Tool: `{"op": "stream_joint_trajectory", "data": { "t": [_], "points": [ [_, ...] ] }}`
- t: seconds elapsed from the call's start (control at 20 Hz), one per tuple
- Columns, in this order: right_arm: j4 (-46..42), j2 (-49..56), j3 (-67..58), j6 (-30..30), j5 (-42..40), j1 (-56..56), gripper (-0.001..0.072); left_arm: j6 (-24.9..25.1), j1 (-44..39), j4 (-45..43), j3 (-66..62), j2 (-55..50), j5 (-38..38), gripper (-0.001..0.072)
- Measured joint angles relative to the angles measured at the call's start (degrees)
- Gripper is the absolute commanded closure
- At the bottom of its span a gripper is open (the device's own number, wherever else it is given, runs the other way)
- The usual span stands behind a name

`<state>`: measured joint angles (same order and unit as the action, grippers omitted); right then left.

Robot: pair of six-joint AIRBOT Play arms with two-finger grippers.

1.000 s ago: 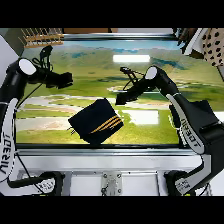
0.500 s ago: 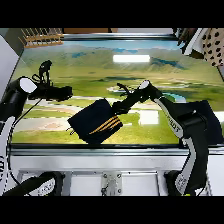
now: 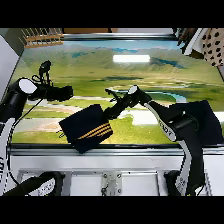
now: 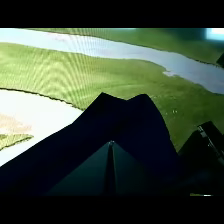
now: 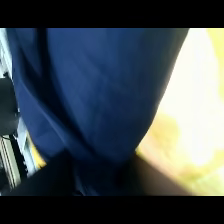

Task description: Fold the clothes and pants, and hang the long-sleeved shirts on hangers.

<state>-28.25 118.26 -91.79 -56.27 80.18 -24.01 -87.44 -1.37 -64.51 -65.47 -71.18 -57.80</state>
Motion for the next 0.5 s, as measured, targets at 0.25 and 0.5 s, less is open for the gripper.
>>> {"op": "stream_joint_trajectory", "data": {
  "t": [0.25, 0.5],
  "points": [
    [-1.51, -2.43, -0.04, 1.84, -1.6, -0.87, 0.0687, 0.0, 0.0, 0.09, 0.0, 0.02, -0.13, 0.0703],
    [-15.32, -13.94, -0.04, -5.51, -4.13, 10.67, 0.0687, 0.0, 0.0, 0.2, 0.0, 0.02, -0.98, 0.0702]
  ]
}}
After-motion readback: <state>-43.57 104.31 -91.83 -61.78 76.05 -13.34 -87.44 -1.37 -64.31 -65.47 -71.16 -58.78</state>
